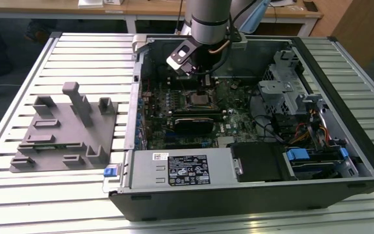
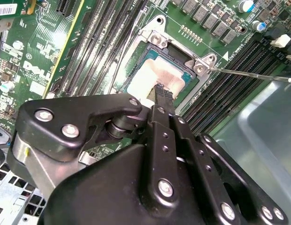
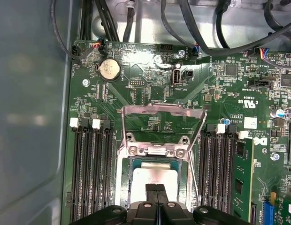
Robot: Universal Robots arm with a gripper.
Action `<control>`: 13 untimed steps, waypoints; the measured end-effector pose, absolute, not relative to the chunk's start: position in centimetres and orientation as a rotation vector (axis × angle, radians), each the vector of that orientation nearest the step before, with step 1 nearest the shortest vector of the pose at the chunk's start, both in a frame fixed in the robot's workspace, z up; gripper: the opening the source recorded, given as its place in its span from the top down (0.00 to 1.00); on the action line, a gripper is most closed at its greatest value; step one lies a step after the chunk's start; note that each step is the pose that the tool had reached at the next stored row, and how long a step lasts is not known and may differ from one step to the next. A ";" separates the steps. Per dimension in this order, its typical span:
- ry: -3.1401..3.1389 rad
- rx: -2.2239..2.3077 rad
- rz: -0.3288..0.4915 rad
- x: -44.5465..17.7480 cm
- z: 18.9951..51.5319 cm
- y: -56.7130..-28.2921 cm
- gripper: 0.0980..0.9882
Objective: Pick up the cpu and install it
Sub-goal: 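Close the cpu cover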
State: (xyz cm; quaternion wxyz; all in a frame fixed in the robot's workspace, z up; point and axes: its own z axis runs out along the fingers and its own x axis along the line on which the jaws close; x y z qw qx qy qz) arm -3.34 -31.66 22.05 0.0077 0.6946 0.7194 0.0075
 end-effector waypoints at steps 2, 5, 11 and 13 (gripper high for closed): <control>2.249 2.172 0.023 -3.3 22.2 -31.7 0.99; 2.250 2.172 0.022 -3.3 22.5 -31.7 0.99; 2.250 2.172 0.021 -3.3 23.7 -31.7 0.99; 2.250 2.172 0.022 -3.3 24.6 -31.7 0.99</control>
